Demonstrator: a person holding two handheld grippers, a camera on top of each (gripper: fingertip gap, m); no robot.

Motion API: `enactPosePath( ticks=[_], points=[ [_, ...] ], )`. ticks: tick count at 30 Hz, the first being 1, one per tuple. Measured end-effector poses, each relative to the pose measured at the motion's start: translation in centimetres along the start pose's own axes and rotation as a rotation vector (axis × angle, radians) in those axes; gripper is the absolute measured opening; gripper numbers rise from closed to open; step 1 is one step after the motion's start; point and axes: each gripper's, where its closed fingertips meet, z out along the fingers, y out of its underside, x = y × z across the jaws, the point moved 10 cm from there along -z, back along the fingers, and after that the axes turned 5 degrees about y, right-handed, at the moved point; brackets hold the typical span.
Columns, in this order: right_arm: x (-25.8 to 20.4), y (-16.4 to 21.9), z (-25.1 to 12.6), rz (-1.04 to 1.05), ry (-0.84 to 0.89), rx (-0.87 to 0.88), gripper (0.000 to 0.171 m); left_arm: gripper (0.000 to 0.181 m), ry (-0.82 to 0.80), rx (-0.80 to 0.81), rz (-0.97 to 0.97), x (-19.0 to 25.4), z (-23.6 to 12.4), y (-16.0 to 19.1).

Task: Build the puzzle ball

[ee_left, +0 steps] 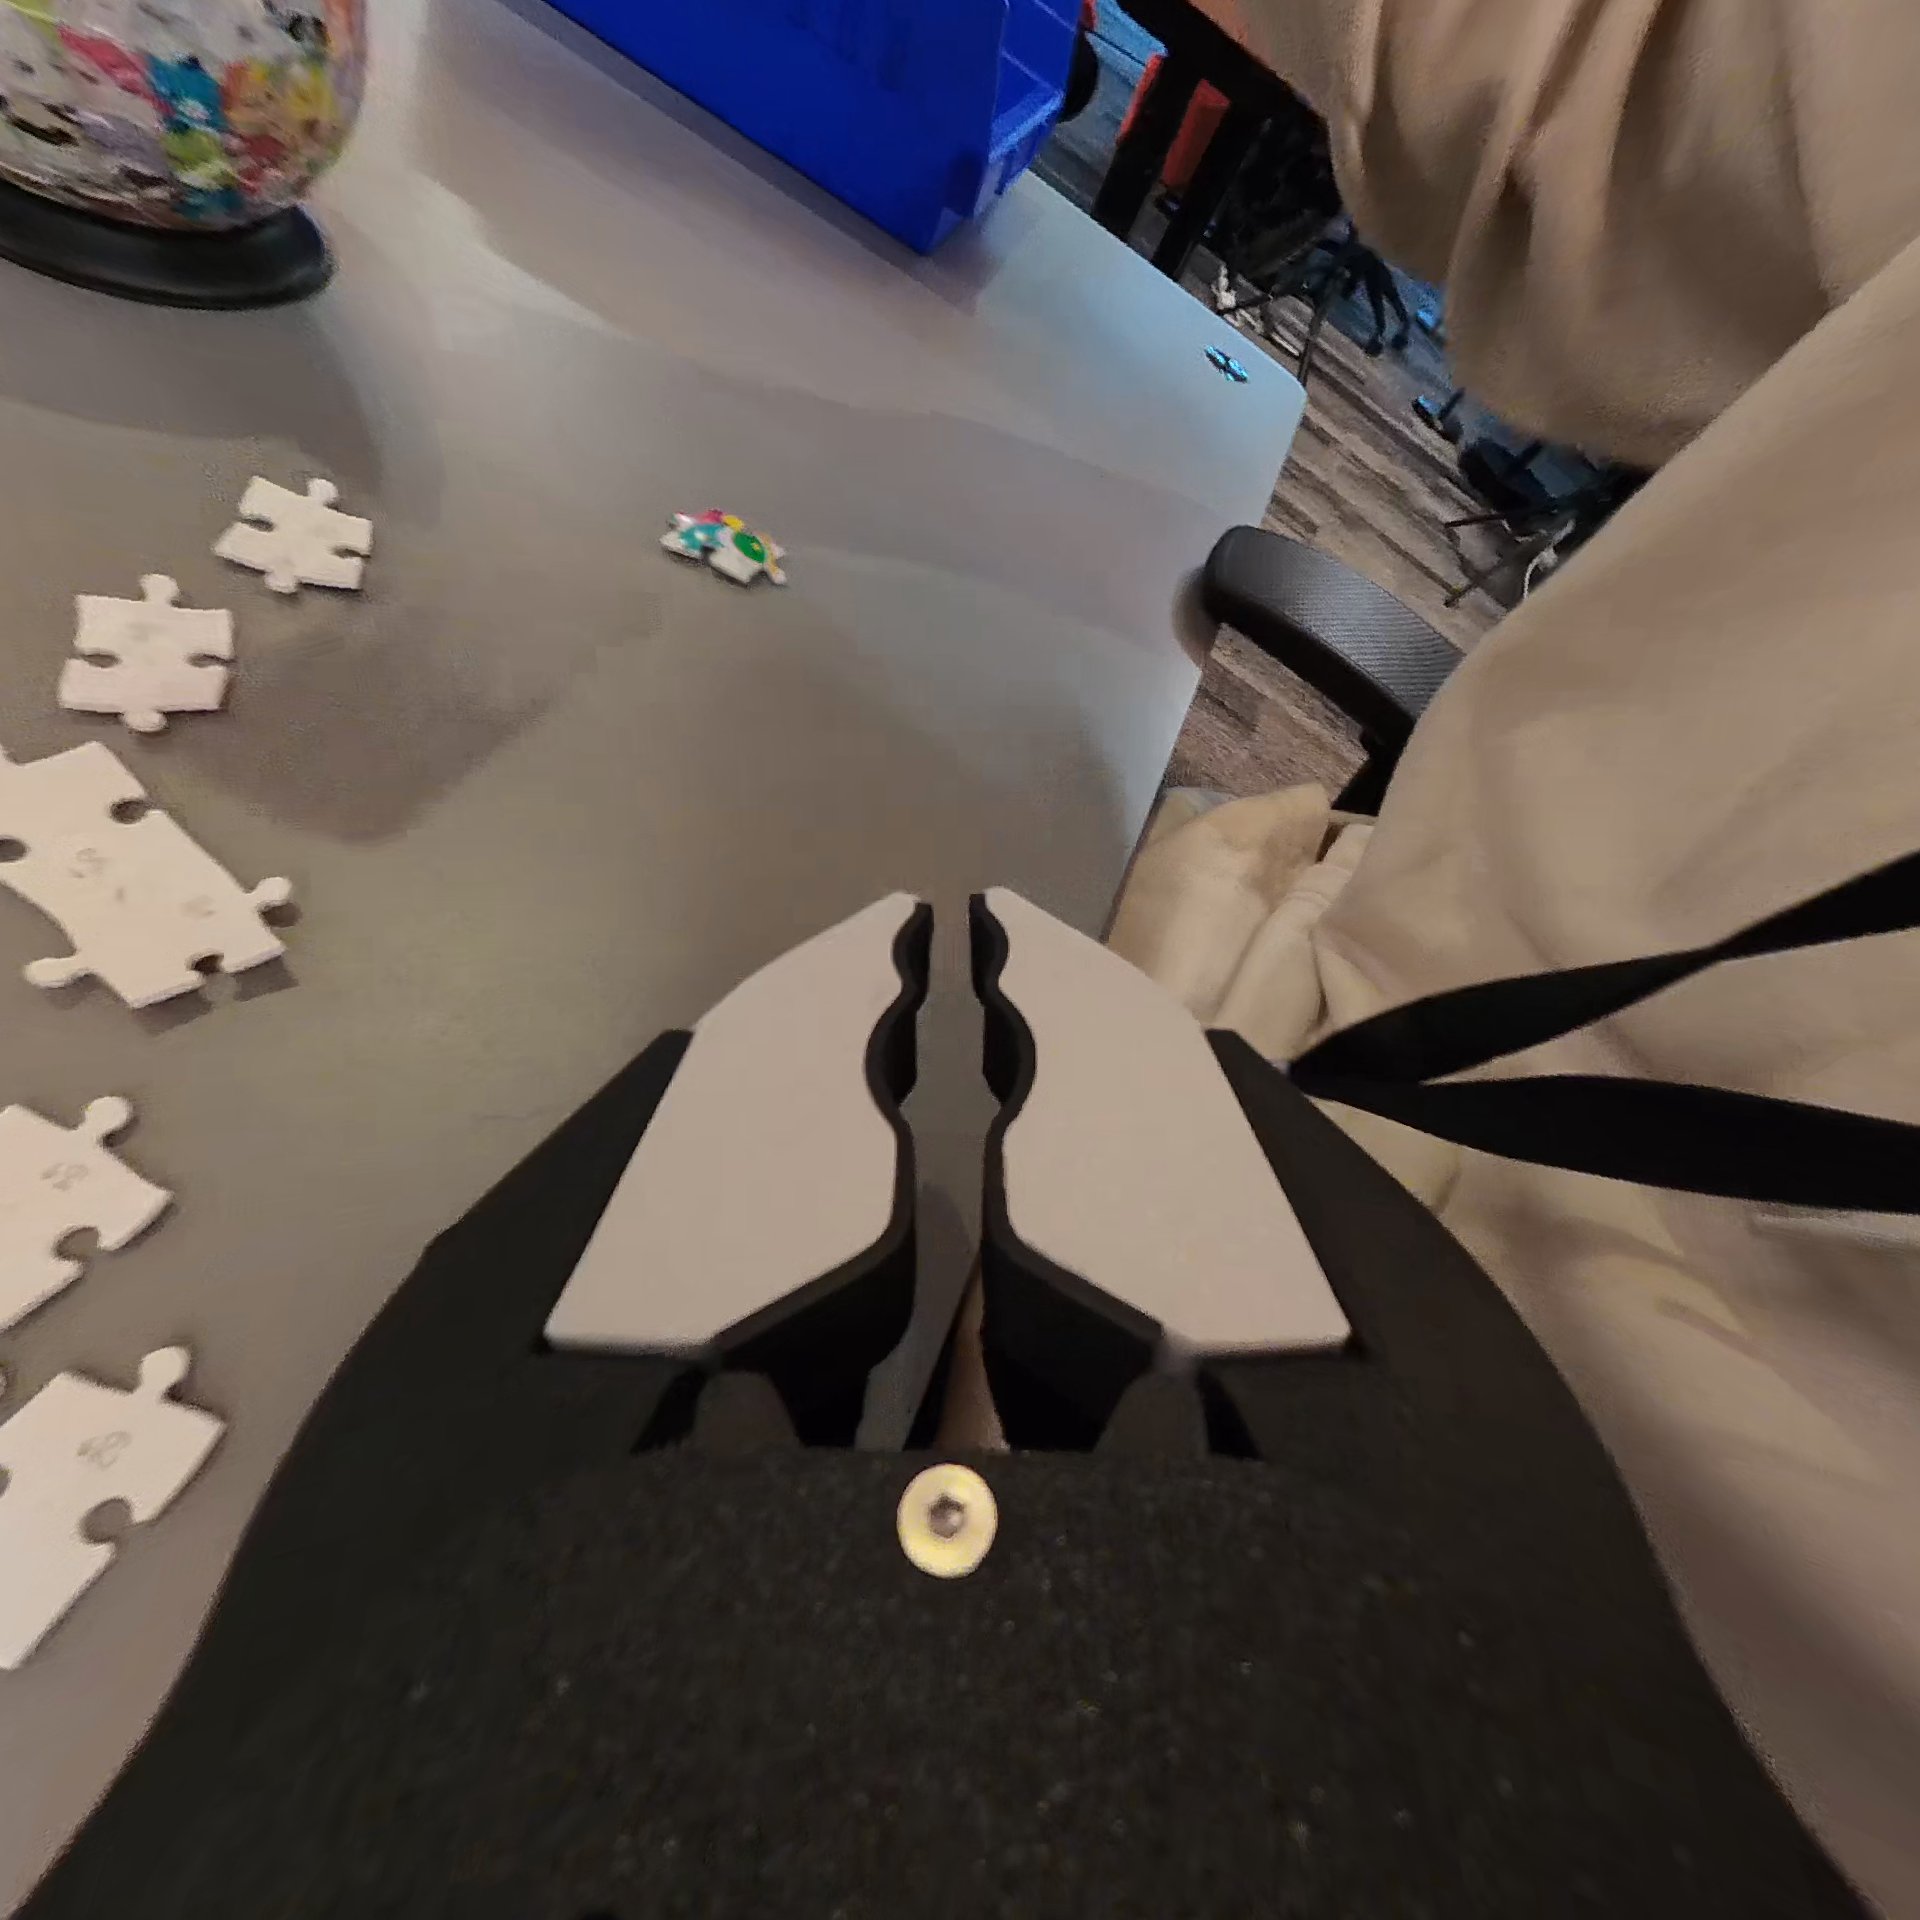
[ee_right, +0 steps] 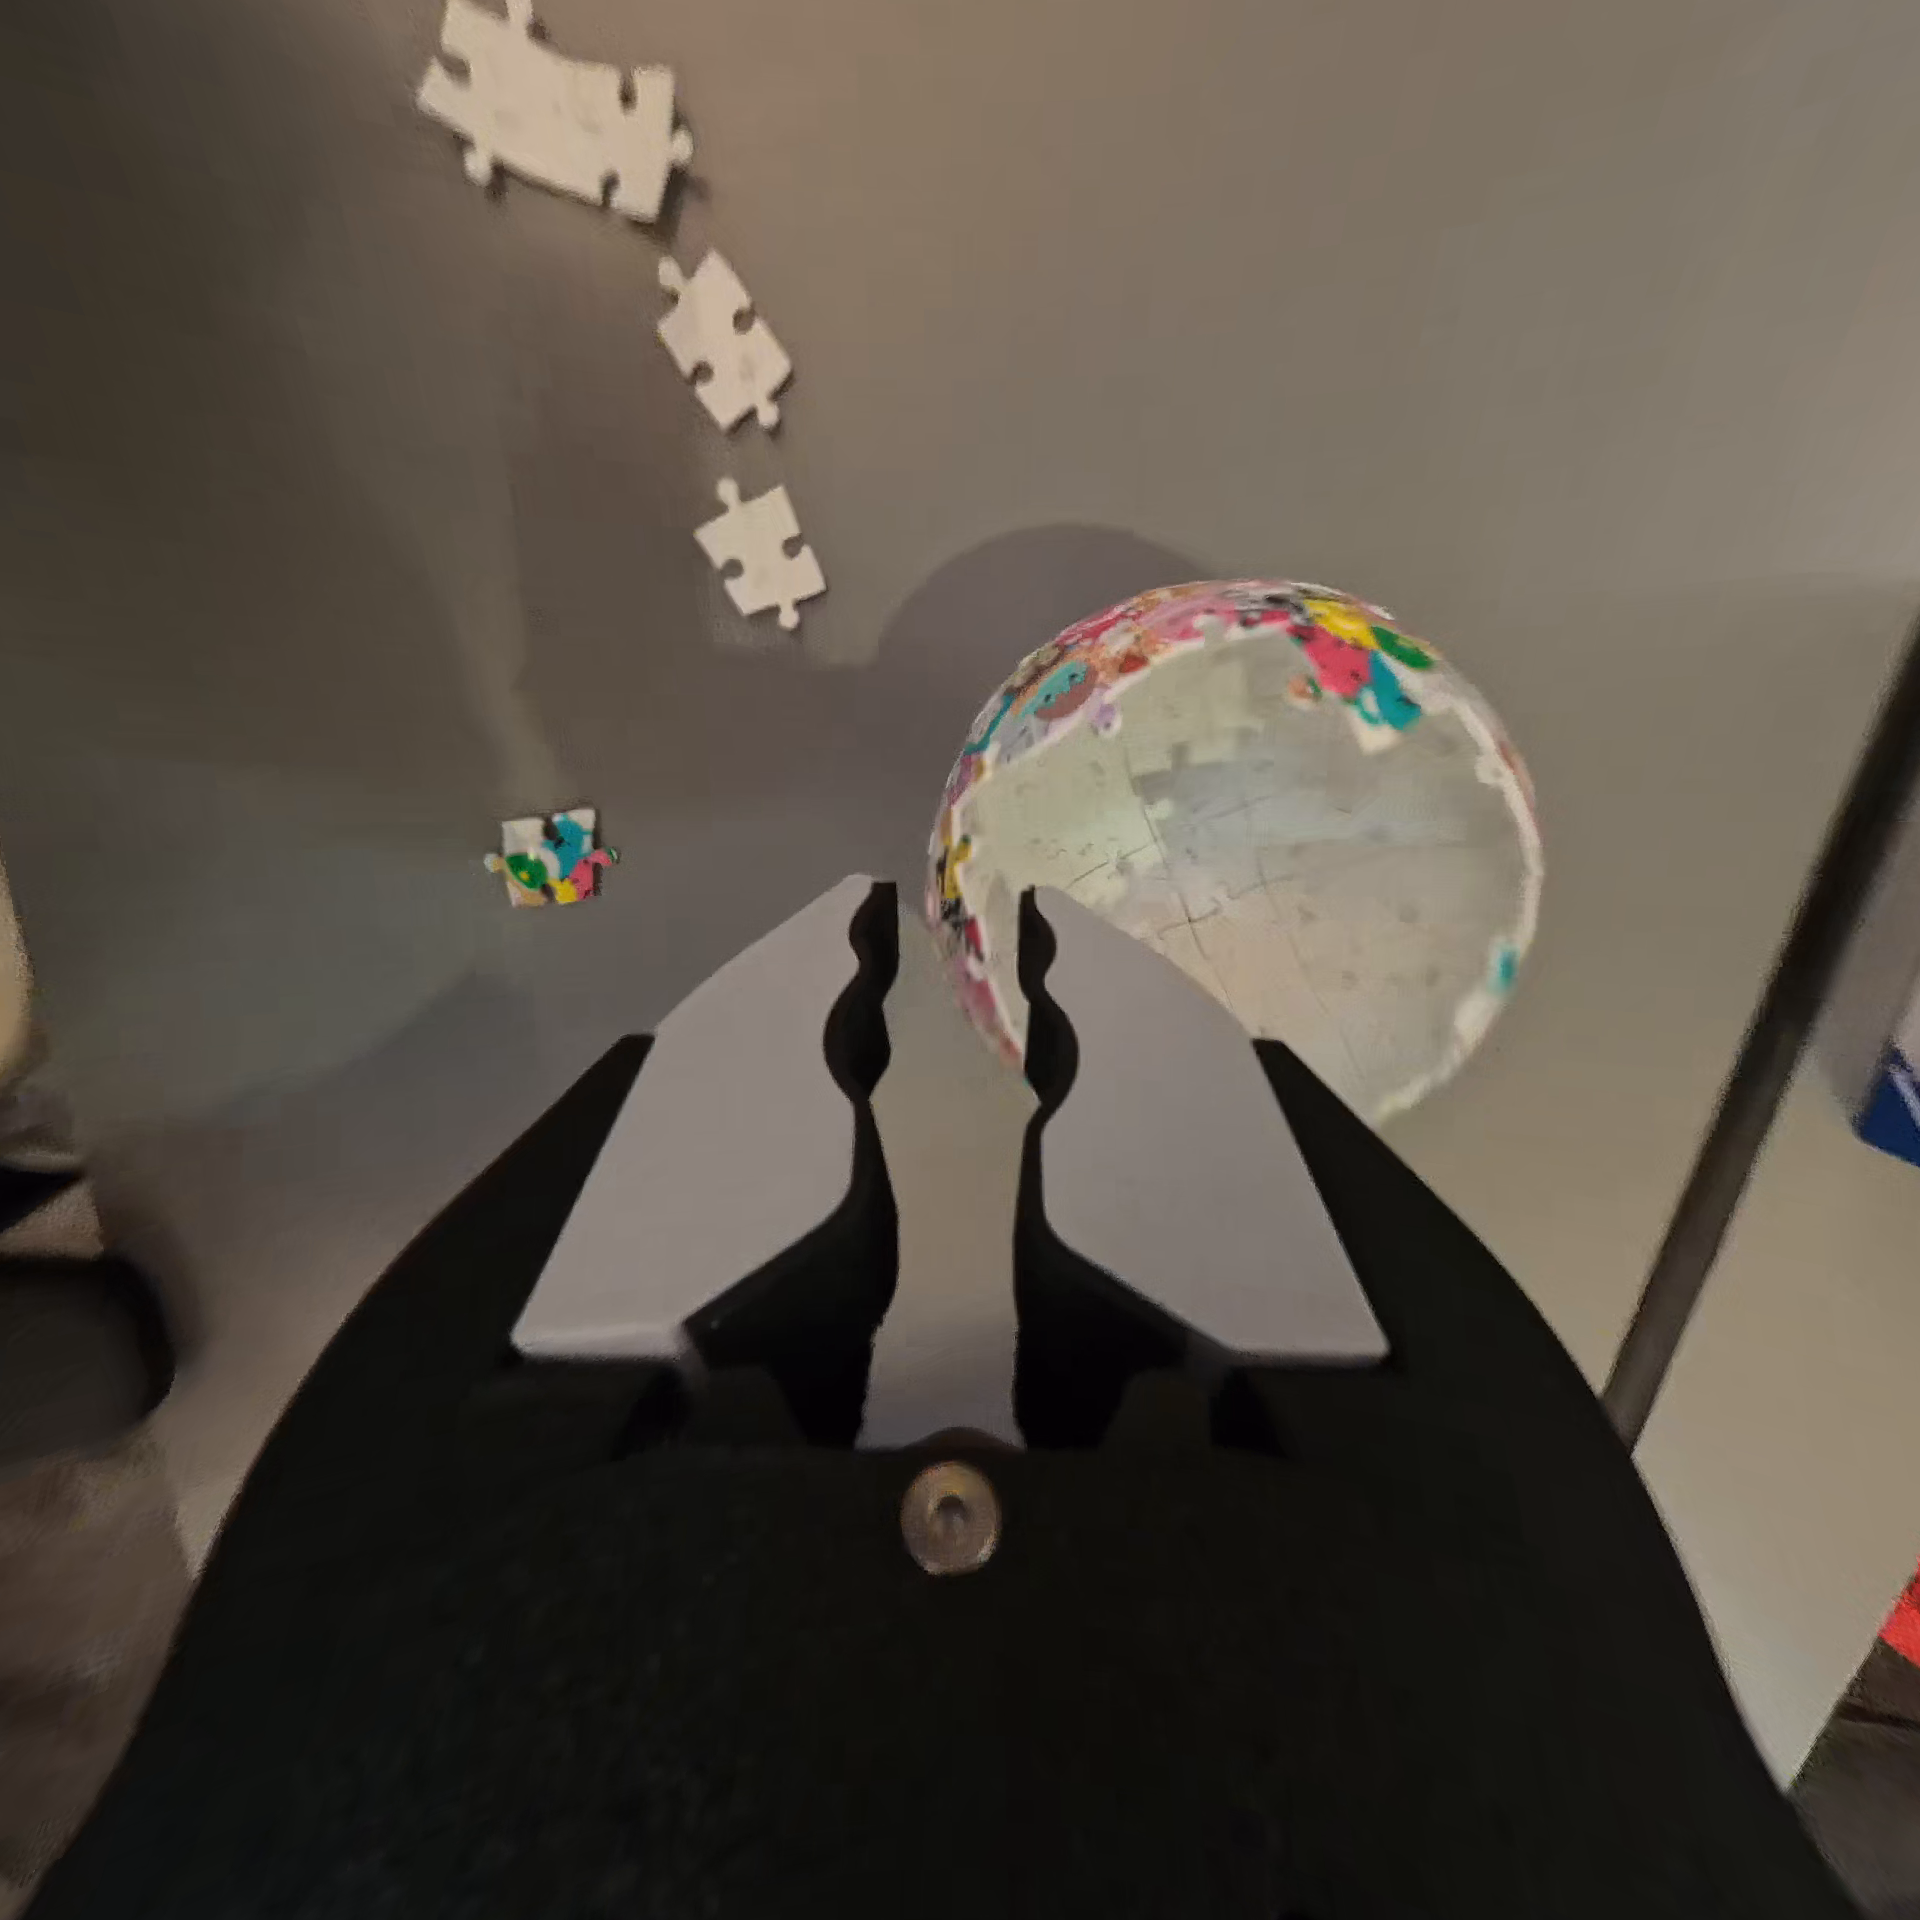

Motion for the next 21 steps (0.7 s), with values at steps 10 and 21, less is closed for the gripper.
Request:
enactPosePath(
  ticks=[10,21],
  points=[
    [-10.7,8.4,0.2,0.568,0.671,0.630,0.043,0.027,-0.372,0.204,0.045,-2.4,-3.0,-1.3],
    [-18.0,8.7,3.7,0.665,0.708,0.797,0.034,0.041,-0.800,0.096,0.054,-7.6,-2.9,-5.6]
  ],
)
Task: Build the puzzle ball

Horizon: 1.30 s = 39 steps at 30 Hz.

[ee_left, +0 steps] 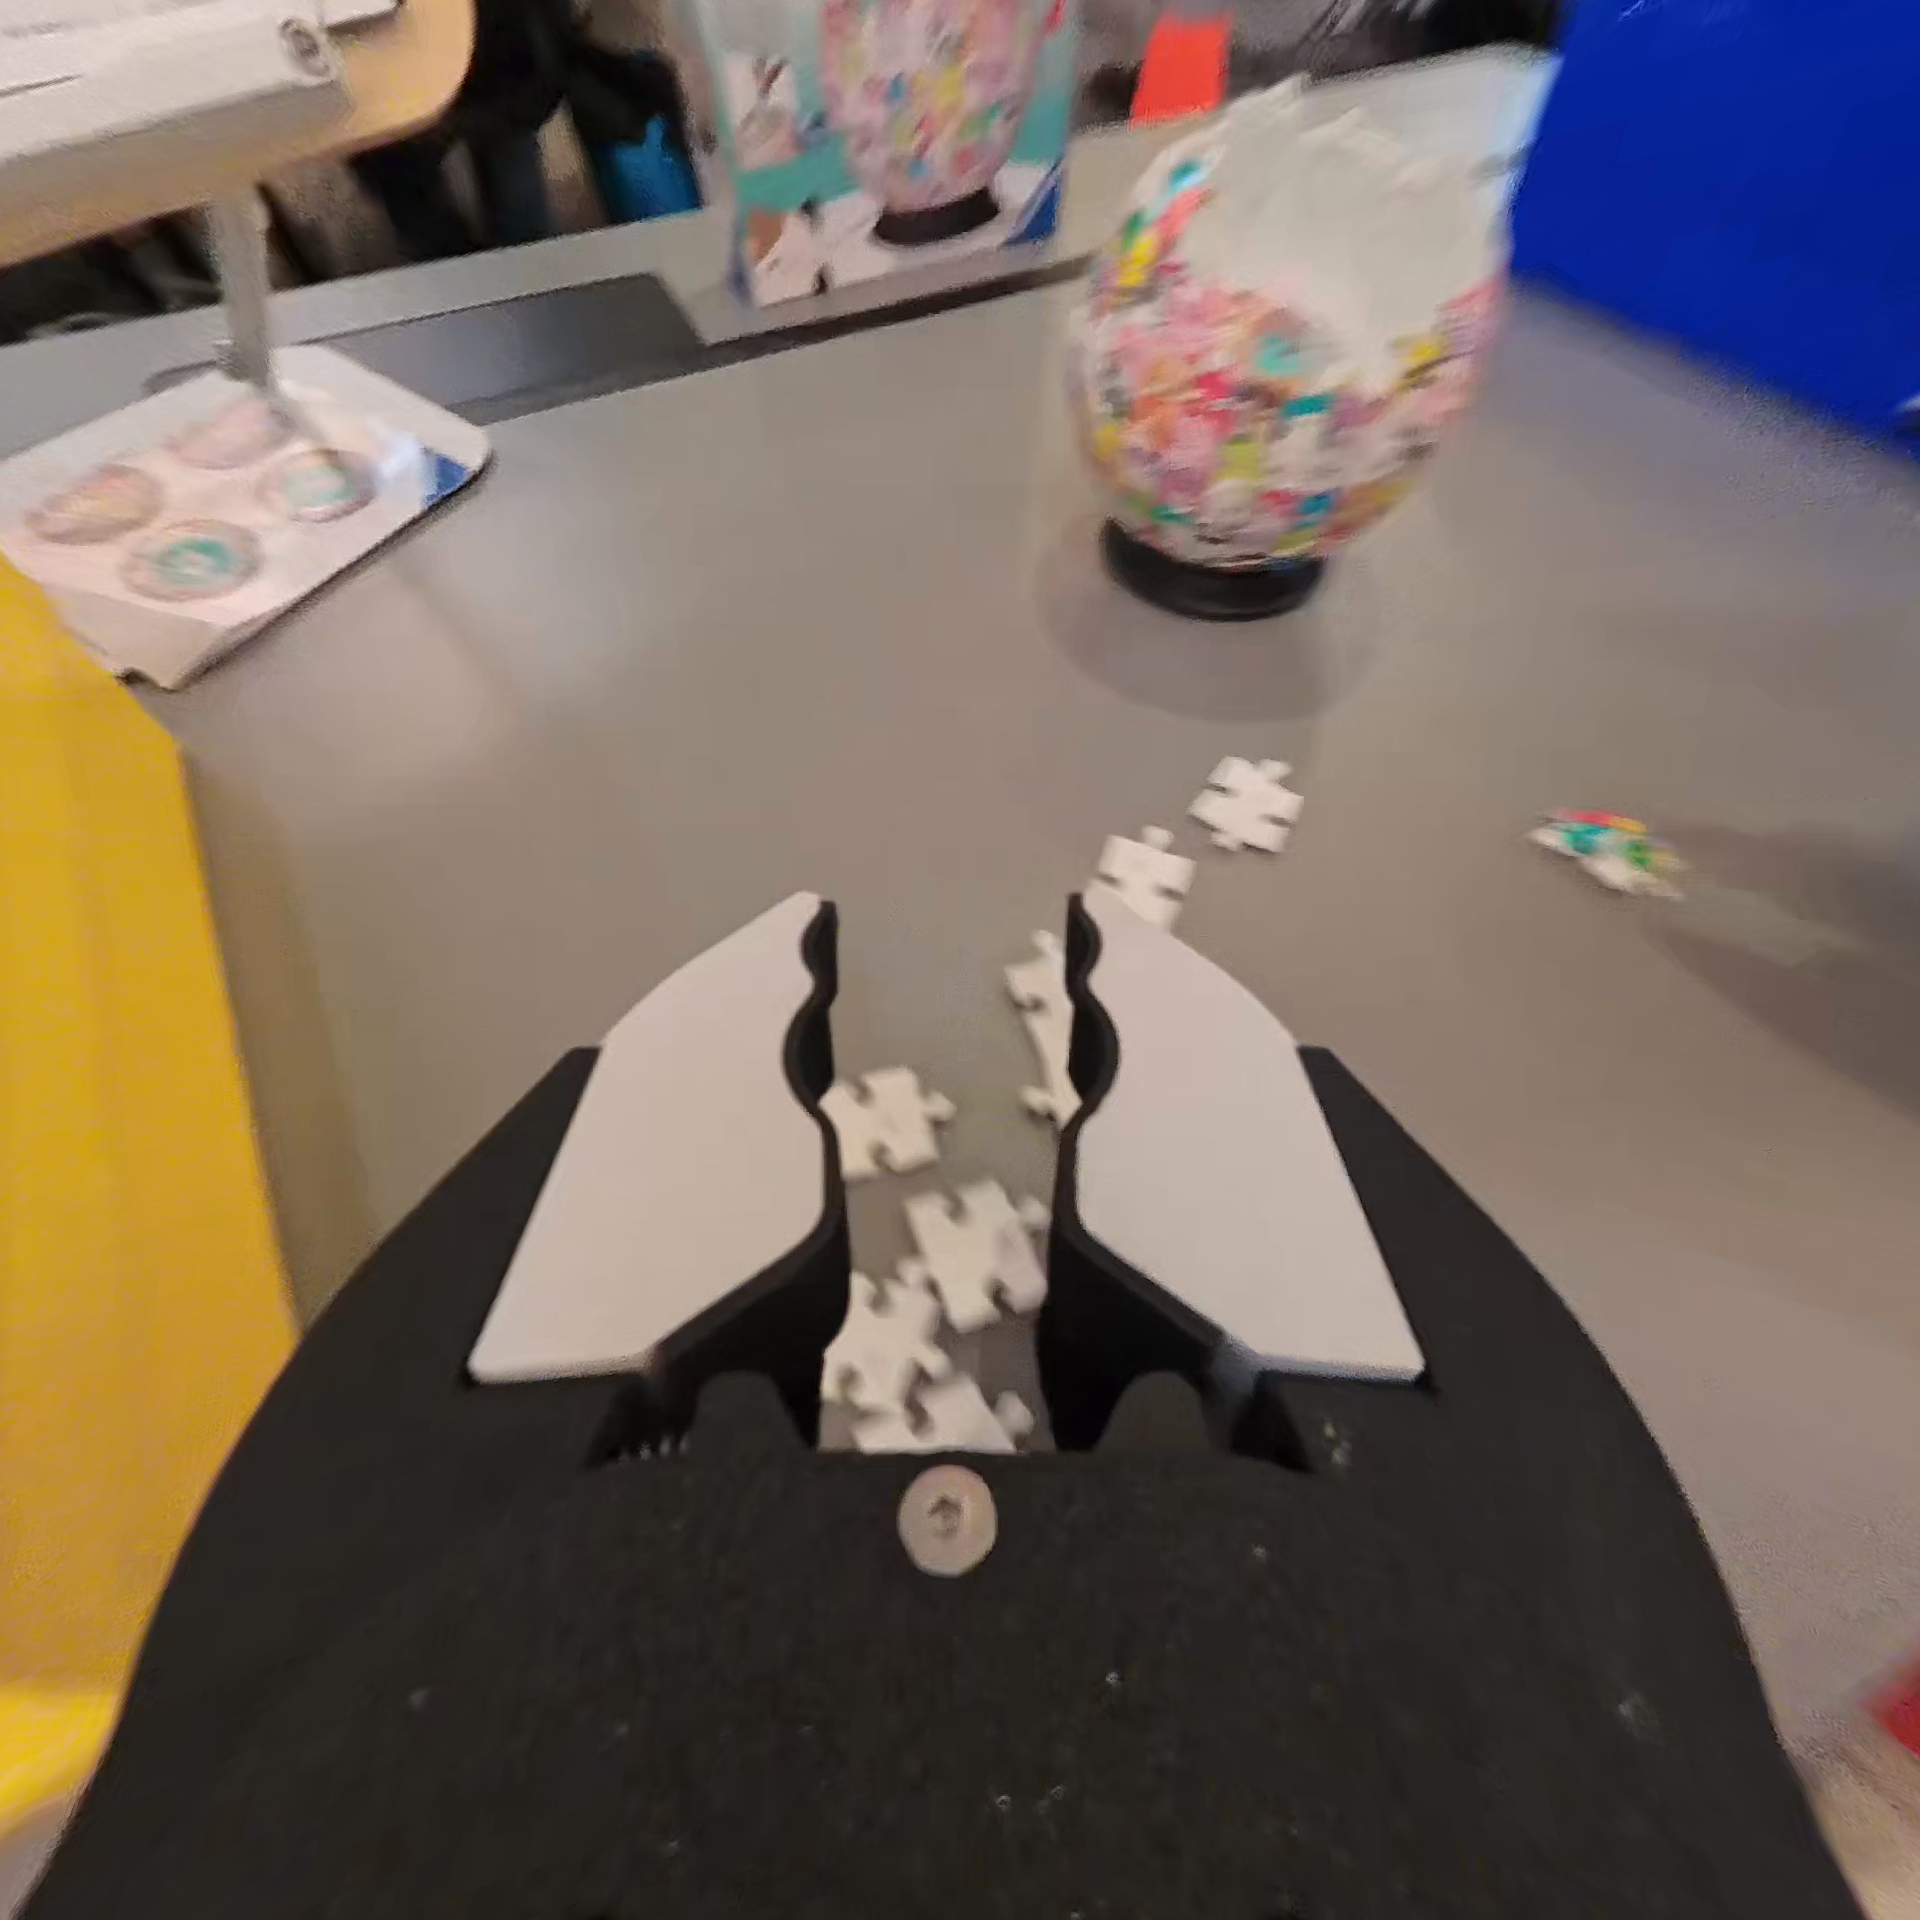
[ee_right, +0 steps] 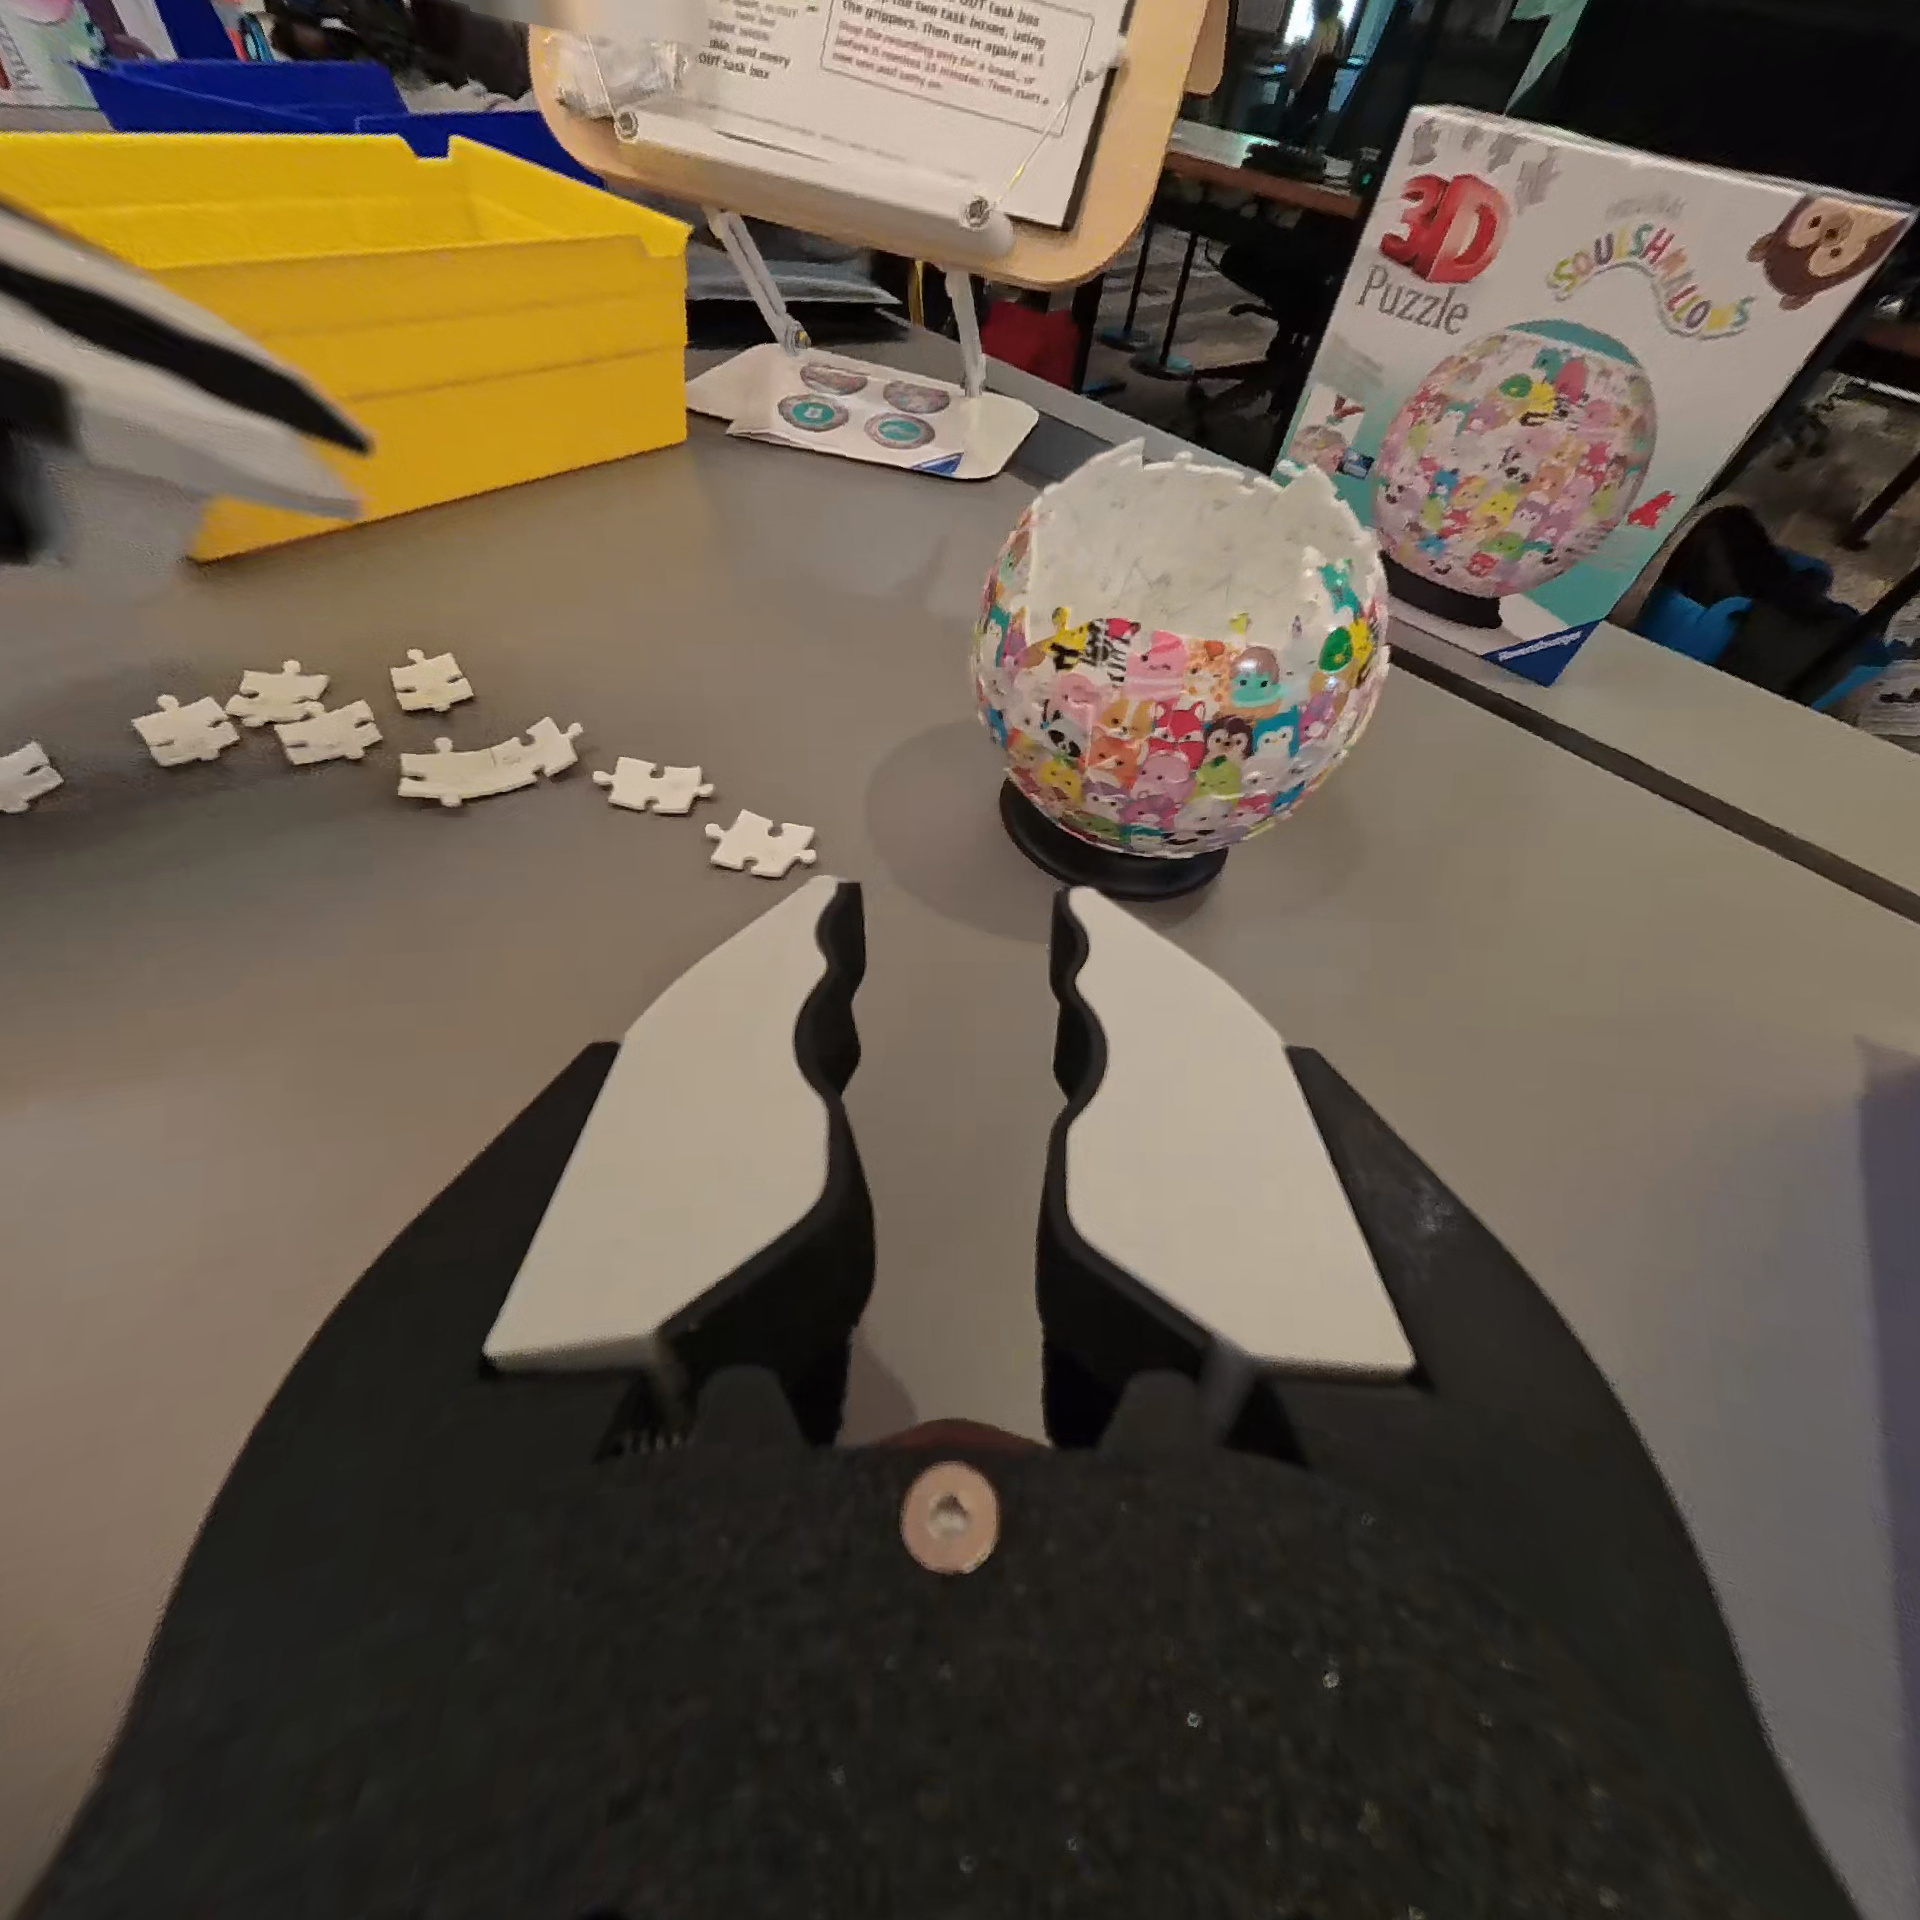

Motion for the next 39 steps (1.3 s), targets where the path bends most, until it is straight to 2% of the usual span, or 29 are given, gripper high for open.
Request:
enactPosePath(
  ticks=[5,7,10,12,15,19,23,28,31,35,39],
  points=[
    [0.1,0.1,0.0,-0.033,-0.014,0.005,0.034,0.047,-0.194,-0.140,-0.041,-6.1,8.6,-6.7],
    [0.5,0.1,-0.2,-0.019,-0.016,0.017,0.034,0.061,-0.276,-0.174,-0.163,-9.4,12.7,-8.8],
    [1.1,0.2,-0.5,0.049,-0.040,0.035,0.034,0.061,-0.357,-0.111,-0.326,-13.3,17.3,-10.9],
    [1.3,0.3,-0.5,0.078,-0.055,0.034,0.034,0.066,-0.512,-0.102,-0.344,-15.5,19.5,-11.0],
    [1.4,0.3,-0.4,0.073,-0.065,0.032,0.035,0.070,-0.611,-0.078,-0.418,-17.9,21.5,-10.4],
    [0.9,0.5,0.0,0.018,-0.077,0.003,0.035,0.086,-0.602,-0.079,-0.589,-20.5,23.2,-9.0],
    [0.3,0.5,0.2,-0.035,-0.094,-0.005,0.035,0.094,-0.616,-0.137,-0.649,-22.7,23.8,-8.2],
    [0.3,0.6,0.4,-0.030,-0.108,-0.013,0.035,0.035,-0.668,-0.217,-0.566,-23.3,23.8,-7.3],
    [0.4,0.7,0.5,-0.009,-0.117,-0.019,0.035,0.000,-0.599,-0.154,-0.615,-23.3,22.9,-6.6],
    [0.4,0.6,0.4,0.013,-0.124,-0.009,0.035,0.000,-0.549,-0.191,-0.594,-22.3,22.2,-6.2],
    [0.8,0.6,0.2,0.041,-0.122,-0.006,0.035,0.000,-0.460,-0.260,-0.472,-18.7,21.2,-5.9]
  ],
)
